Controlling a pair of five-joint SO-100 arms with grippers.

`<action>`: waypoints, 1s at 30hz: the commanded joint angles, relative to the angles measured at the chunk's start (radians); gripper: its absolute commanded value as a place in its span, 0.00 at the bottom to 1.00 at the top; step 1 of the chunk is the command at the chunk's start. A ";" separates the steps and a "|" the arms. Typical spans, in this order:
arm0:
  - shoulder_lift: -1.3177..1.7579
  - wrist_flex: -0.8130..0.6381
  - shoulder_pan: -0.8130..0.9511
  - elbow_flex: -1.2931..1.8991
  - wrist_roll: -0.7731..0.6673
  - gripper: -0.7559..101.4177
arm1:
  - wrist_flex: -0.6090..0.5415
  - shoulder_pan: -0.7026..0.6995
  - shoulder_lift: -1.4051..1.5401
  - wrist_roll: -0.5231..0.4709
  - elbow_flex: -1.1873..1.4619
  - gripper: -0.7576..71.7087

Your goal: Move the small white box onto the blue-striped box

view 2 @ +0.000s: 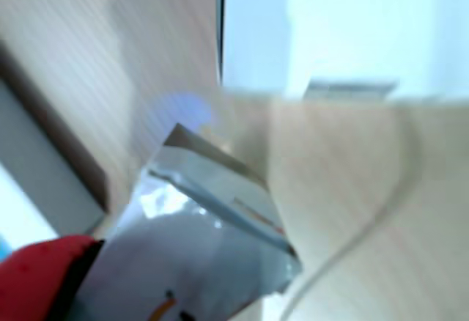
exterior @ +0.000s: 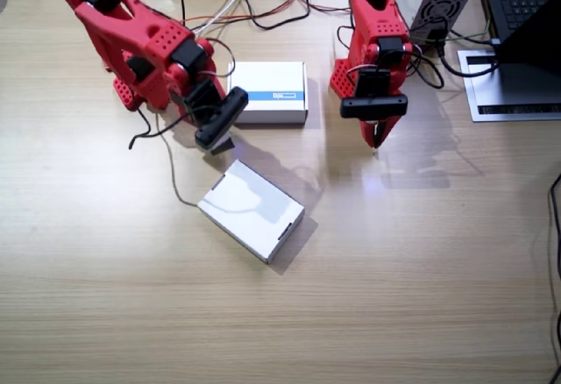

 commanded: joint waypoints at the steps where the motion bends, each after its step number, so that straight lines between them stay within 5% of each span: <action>1: 0.023 0.008 0.020 -0.015 -0.008 0.01 | 0.044 0.055 0.066 -0.032 -0.184 0.23; 10: 0.023 0.014 0.011 -0.015 -0.003 0.01 | -0.077 0.158 -0.296 -0.121 -0.508 0.21; 16: 0.023 0.014 0.011 -0.015 0.003 0.01 | 0.044 0.225 -0.772 -0.149 -0.992 0.23; 21: 0.023 0.014 0.015 -0.015 0.012 0.01 | 0.051 0.213 -0.808 -0.143 -1.002 0.26; 26: 0.023 0.003 0.043 -0.018 0.025 0.01 | 0.052 0.230 -0.764 -0.063 -0.991 0.44; 30: 0.020 0.003 0.086 -0.173 -0.137 0.01 | 0.052 0.255 -0.612 -0.035 -0.902 0.47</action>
